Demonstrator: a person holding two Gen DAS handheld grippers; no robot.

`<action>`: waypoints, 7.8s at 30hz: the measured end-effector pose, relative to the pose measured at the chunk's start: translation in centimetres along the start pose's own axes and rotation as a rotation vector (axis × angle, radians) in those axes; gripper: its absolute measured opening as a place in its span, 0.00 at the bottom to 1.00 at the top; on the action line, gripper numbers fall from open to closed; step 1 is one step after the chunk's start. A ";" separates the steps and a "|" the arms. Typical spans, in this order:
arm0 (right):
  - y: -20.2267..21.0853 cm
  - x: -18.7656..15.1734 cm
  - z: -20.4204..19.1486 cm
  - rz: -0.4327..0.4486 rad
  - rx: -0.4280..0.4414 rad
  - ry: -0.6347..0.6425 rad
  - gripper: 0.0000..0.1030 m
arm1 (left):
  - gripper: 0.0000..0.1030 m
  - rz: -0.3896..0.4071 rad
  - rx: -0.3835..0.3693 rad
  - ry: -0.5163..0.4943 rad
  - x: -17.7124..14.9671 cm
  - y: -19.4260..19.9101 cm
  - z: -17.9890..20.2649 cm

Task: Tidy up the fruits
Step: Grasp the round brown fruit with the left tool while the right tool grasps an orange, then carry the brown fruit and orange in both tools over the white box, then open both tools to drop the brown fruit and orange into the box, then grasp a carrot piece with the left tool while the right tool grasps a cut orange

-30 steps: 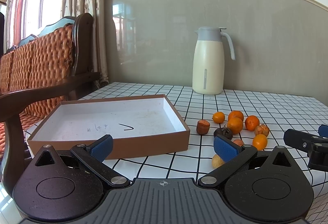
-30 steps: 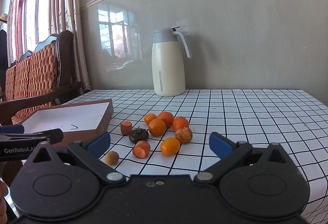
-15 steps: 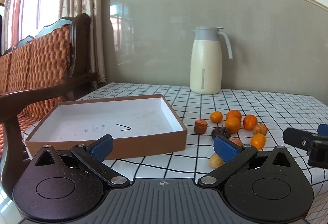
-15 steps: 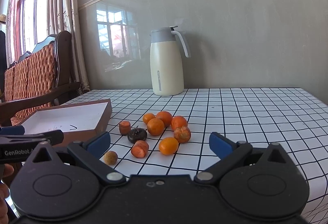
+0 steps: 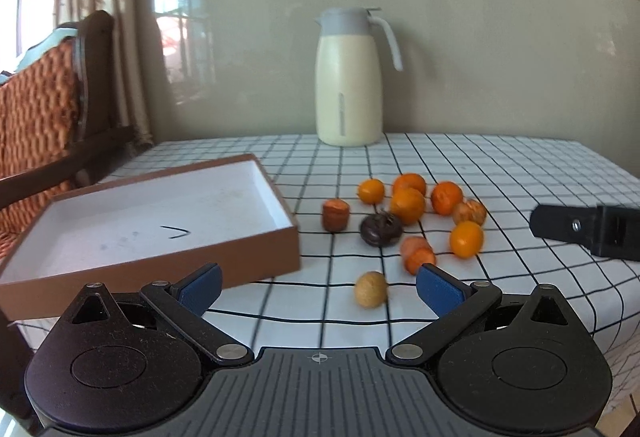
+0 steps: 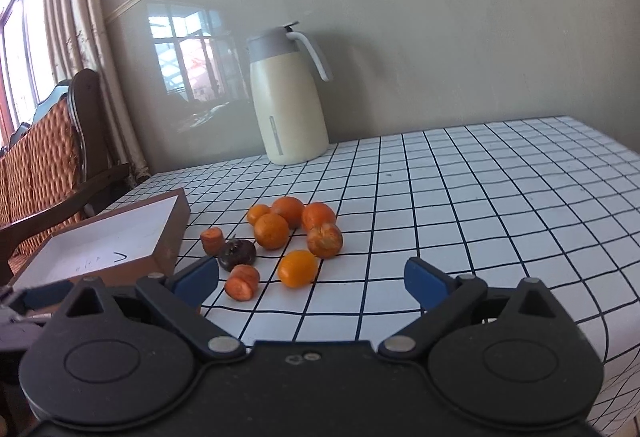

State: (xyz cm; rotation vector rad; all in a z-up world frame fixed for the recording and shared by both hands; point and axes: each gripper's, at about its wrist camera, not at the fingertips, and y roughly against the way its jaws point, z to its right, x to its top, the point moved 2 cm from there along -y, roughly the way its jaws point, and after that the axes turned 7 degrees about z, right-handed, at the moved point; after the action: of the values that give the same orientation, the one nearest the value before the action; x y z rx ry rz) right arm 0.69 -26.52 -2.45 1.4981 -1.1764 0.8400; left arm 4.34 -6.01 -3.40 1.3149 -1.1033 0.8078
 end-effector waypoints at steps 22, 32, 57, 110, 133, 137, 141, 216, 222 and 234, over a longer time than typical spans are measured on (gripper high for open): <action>-7.5 -0.4 -0.9 -0.141 0.014 0.056 0.45 | 0.35 -0.111 -0.079 0.019 -1.8 -5.1 2.6; -9.6 -1.0 -1.4 -0.155 0.028 0.041 0.29 | 0.32 -0.100 -0.088 0.035 -2.1 -5.1 2.5; -7.5 -1.0 -1.9 -0.138 0.081 0.075 0.25 | 0.25 -0.061 -0.051 0.066 -1.6 -4.3 1.2; -4.6 -3.3 -14.2 -0.125 0.452 0.202 0.25 | 0.25 -0.015 0.196 0.238 -3.1 1.7 -12.8; -6.7 -1.5 -16.6 -0.045 0.472 0.169 0.25 | 0.25 0.051 0.334 0.294 -1.3 1.8 -19.7; -7.5 -1.1 -16.5 -0.043 0.455 0.166 0.25 | 0.25 0.059 0.357 0.281 -0.6 1.0 -20.9; -8.6 -0.7 -16.4 -0.041 0.431 0.155 0.25 | 0.25 0.054 0.379 0.288 -0.4 0.1 -22.1; -7.2 2.0 -4.9 0.036 0.180 0.088 0.89 | 1.00 0.090 0.257 0.079 1.9 -2.2 -9.2; -6.7 2.2 -1.8 0.022 0.101 0.070 0.85 | 1.00 0.085 0.161 0.035 2.4 -3.3 -5.0; -6.0 1.5 1.8 -0.028 0.049 0.067 0.54 | 1.00 0.058 0.026 -0.025 2.0 -4.6 1.5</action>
State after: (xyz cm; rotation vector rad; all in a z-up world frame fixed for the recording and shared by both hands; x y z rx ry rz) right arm 6.70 -28.54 -3.26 1.5116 -1.0899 0.8992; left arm 9.08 -8.30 -3.14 1.3231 -1.1586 0.8534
